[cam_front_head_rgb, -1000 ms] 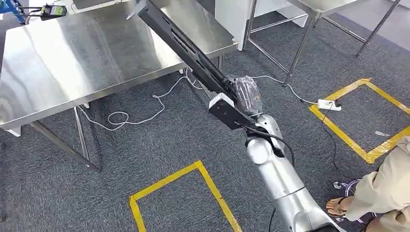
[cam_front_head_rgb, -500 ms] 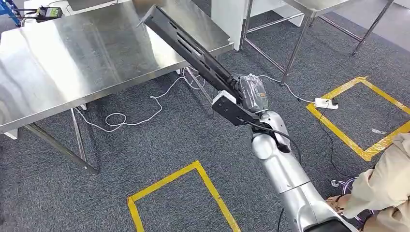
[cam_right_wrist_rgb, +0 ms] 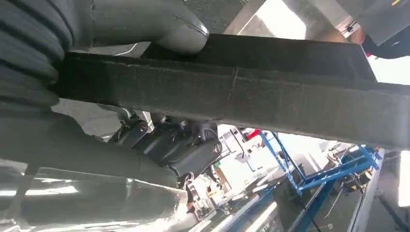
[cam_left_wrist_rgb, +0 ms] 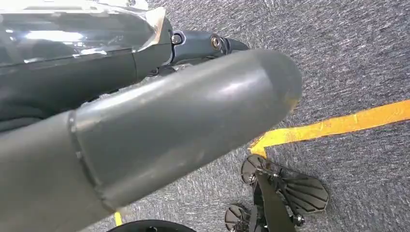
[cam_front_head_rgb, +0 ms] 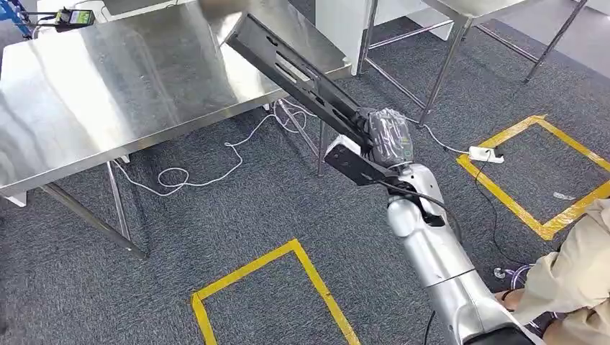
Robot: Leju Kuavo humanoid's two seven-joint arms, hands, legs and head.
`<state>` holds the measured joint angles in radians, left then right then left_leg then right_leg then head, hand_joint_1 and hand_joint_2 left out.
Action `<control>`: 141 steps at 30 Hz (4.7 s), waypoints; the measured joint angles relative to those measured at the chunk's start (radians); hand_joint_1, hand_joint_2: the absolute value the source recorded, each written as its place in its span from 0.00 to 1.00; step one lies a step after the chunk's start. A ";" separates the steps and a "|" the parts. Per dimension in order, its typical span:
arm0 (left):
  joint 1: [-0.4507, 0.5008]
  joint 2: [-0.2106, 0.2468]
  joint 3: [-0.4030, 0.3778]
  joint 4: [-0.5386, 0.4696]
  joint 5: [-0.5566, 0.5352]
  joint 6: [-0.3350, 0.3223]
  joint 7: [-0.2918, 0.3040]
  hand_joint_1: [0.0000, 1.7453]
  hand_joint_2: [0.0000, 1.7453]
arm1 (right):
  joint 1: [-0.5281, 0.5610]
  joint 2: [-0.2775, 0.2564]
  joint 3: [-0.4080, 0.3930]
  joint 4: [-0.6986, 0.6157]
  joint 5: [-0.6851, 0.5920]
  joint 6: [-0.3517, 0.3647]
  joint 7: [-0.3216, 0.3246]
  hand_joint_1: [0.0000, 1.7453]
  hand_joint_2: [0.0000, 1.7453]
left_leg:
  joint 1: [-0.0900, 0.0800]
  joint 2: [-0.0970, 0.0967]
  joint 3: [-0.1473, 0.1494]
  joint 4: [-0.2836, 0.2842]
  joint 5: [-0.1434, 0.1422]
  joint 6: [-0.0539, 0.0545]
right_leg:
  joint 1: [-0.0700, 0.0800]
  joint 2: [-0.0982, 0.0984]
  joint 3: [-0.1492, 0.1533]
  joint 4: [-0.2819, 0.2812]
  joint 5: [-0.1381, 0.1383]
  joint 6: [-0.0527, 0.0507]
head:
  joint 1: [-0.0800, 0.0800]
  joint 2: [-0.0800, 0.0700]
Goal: Take the parts from the cabinet and place them on the table.
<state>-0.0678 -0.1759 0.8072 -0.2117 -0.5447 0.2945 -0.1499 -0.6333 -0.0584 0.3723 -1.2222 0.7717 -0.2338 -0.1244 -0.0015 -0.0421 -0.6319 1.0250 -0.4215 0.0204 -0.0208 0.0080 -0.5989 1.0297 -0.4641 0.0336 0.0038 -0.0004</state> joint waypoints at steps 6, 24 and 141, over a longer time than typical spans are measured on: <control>0.000 0.001 0.000 0.000 -0.002 -0.003 -0.005 0.00 0.00 | 0.019 -0.023 0.000 -0.007 -0.001 -0.002 -0.005 1.00 1.00 | 0.000 0.000 0.000 0.000 0.000 0.000 | 0.000 0.000 0.000 0.000 0.000 0.000 | 0.000 0.000; -0.002 0.006 0.002 0.001 -0.003 -0.019 -0.012 0.00 0.00 | 0.046 -0.053 0.001 -0.043 0.000 -0.011 -0.010 1.00 1.00 | 0.027 0.005 0.038 -0.032 -0.001 0.018 | -0.022 -0.005 -0.069 0.106 -0.015 0.044 | 0.007 0.000; -0.010 0.013 0.050 0.007 -0.003 -0.002 -0.023 0.00 0.00 | -0.021 -0.011 0.031 0.013 -0.026 -0.034 -0.039 1.00 1.00 | 0.010 0.039 0.021 -0.027 0.002 0.035 | 0.011 -0.006 -0.060 0.170 -0.095 -0.015 | -0.013 0.000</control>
<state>-0.0775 -0.1625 0.8576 -0.2049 -0.5474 0.2930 -0.1728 -0.6542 -0.0694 0.4028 -1.2093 0.7458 -0.2682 -0.1637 0.0084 -0.0029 -0.6109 0.9977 -0.4191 0.0550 -0.0098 0.0019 -0.6591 1.1998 -0.5594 0.0189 -0.0088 -0.0004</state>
